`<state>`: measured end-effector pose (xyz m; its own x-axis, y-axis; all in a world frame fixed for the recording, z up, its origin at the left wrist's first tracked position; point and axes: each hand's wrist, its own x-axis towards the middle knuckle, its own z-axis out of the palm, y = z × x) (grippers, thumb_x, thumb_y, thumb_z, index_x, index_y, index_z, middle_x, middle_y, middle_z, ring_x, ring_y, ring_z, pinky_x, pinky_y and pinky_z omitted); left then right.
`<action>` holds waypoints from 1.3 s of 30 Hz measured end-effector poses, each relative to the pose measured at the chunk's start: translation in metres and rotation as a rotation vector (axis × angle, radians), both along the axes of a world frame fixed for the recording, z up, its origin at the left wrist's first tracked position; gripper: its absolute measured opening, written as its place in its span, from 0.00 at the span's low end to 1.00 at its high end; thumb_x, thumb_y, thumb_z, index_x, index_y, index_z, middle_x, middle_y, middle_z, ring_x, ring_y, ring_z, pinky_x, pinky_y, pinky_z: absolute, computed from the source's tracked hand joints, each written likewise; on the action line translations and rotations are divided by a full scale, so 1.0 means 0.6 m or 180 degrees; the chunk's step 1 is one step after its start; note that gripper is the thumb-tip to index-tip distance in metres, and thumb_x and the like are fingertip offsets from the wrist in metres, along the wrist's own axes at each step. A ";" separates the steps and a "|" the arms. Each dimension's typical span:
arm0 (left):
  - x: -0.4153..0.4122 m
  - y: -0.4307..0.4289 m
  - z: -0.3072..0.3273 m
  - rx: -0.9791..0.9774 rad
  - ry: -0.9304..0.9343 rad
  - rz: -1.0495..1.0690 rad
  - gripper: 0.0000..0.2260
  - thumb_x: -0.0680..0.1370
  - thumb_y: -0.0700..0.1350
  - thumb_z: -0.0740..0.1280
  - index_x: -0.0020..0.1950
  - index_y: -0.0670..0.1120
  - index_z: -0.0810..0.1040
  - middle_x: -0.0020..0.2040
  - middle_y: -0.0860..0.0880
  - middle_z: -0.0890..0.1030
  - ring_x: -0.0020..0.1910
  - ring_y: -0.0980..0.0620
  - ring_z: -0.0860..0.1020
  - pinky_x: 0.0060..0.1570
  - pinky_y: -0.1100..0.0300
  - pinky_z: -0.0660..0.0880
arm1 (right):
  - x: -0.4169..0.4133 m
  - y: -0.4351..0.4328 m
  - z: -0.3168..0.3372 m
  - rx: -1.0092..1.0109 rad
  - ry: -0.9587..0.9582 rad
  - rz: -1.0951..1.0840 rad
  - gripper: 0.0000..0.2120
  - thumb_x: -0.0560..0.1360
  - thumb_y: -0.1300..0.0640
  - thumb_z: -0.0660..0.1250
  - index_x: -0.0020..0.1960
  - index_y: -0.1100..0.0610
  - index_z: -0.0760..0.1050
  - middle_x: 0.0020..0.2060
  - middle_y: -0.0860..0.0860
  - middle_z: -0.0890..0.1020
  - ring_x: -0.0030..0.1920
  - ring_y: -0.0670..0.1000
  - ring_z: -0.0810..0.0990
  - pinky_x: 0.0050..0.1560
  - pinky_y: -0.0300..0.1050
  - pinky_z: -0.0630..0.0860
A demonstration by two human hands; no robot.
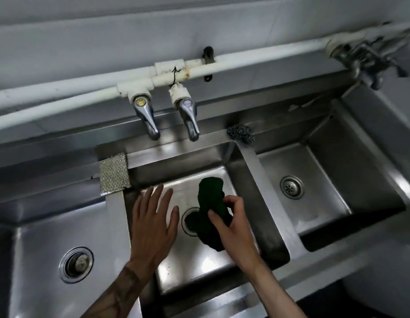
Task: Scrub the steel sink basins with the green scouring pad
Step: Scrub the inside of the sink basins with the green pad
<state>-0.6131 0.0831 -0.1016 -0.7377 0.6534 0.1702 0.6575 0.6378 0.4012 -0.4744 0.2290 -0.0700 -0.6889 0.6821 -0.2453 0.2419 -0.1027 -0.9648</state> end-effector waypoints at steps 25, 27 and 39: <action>0.262 0.407 0.096 -0.0231 -0.0430 0.0418 0.25 0.86 0.55 0.55 0.81 0.46 0.70 0.81 0.42 0.70 0.82 0.40 0.65 0.81 0.40 0.60 | 0.230 0.446 0.182 0.0267 -0.0027 0.0348 0.16 0.78 0.55 0.73 0.54 0.36 0.72 0.51 0.34 0.80 0.53 0.39 0.83 0.46 0.32 0.81; 0.260 0.428 0.078 -0.0364 -0.0416 0.0432 0.25 0.87 0.54 0.56 0.82 0.46 0.69 0.81 0.42 0.69 0.83 0.40 0.64 0.81 0.40 0.60 | 0.232 0.476 0.166 0.0200 -0.0090 0.0425 0.14 0.78 0.54 0.72 0.56 0.38 0.72 0.51 0.35 0.80 0.54 0.40 0.83 0.47 0.34 0.82; 0.236 0.548 -0.063 -0.0908 -0.0272 0.1037 0.27 0.86 0.56 0.49 0.82 0.47 0.64 0.83 0.42 0.65 0.81 0.38 0.64 0.80 0.40 0.59 | 0.126 0.646 -0.045 0.0211 -0.0495 0.0971 0.14 0.79 0.53 0.71 0.60 0.45 0.70 0.56 0.46 0.80 0.46 0.30 0.82 0.40 0.23 0.76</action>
<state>-0.4715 0.4121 -0.1397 -0.9165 0.3964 -0.0539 0.3759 0.8994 0.2230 -0.3990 0.6166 -0.0972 -0.8215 0.4683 -0.3254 0.3964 0.0587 -0.9162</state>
